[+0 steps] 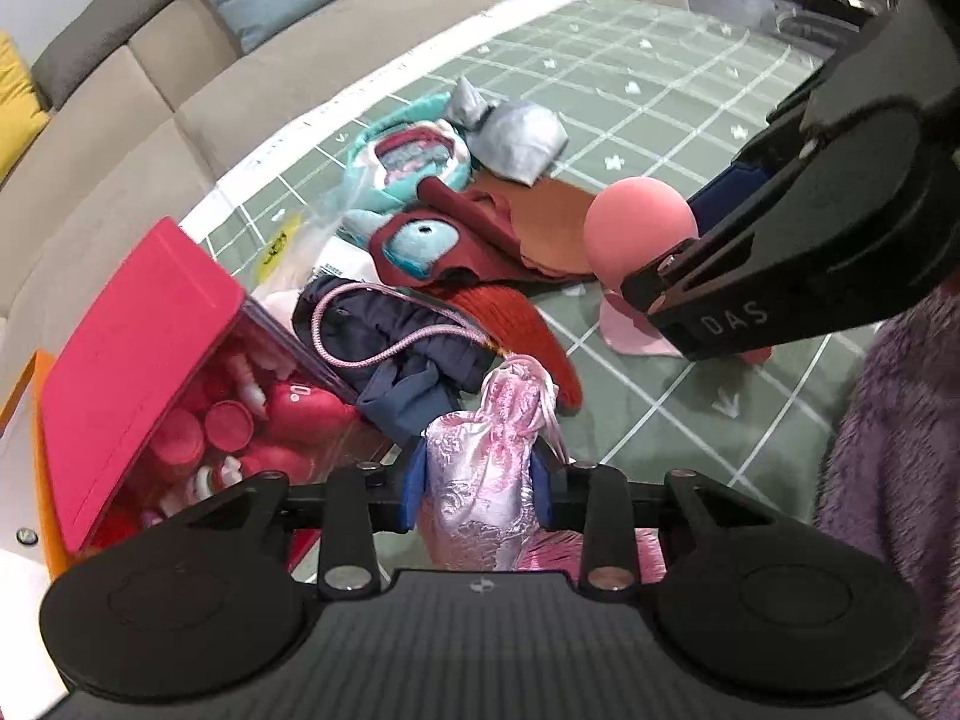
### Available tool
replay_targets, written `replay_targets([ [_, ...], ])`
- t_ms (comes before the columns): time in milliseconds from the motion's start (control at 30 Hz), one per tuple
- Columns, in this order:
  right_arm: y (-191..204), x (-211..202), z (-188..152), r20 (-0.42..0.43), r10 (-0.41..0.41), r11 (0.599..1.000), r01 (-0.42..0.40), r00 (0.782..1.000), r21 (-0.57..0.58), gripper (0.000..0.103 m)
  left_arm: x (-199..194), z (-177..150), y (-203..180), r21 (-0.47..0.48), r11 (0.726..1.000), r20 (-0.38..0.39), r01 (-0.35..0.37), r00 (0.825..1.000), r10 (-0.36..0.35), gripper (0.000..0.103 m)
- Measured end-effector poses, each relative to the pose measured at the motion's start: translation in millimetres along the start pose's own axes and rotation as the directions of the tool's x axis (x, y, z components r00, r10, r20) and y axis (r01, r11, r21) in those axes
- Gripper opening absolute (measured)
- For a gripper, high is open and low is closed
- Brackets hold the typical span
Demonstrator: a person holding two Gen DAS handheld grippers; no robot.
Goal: Organize soft objects
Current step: 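Grasp the pink ball with the right tool while the left tool grasps the pink pouch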
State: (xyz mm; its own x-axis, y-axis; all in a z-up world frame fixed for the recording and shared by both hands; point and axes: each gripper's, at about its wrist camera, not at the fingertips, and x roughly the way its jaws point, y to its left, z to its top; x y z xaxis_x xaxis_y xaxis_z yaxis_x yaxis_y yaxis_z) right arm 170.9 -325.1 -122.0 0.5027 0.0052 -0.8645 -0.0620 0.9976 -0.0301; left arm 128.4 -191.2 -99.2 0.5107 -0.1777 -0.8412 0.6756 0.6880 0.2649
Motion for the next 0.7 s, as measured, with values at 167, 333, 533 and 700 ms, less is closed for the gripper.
replay_targets([
  [167,0.1,-17.2,-3.0,0.056,-0.023,1.0,0.023,0.998,0.007,0.043,-20.6,-4.3,2.2,-0.068,0.998,0.039,0.012,0.999,-0.01,0.039],
  [333,-11.0,-31.8,-12.0,0.042,0.052,0.992,-0.056,0.998,0.11,0.043,-39.1,-12.1,6.6,-0.134,0.99,0.065,0.041,0.997,-0.032,0.039],
  [533,-3.4,-44.5,-25.6,0.011,0.059,0.989,-0.06,0.998,0.135,0.043,-54.6,-28.4,8.8,-0.189,0.981,0.079,0.053,0.996,-0.039,0.039],
  [700,2.7,-56.2,-39.0,0.008,0.111,0.981,-0.111,0.994,0.157,0.043,-69.8,-44.1,13.2,-0.24,0.968,0.1,0.072,0.994,-0.049,0.039],
])
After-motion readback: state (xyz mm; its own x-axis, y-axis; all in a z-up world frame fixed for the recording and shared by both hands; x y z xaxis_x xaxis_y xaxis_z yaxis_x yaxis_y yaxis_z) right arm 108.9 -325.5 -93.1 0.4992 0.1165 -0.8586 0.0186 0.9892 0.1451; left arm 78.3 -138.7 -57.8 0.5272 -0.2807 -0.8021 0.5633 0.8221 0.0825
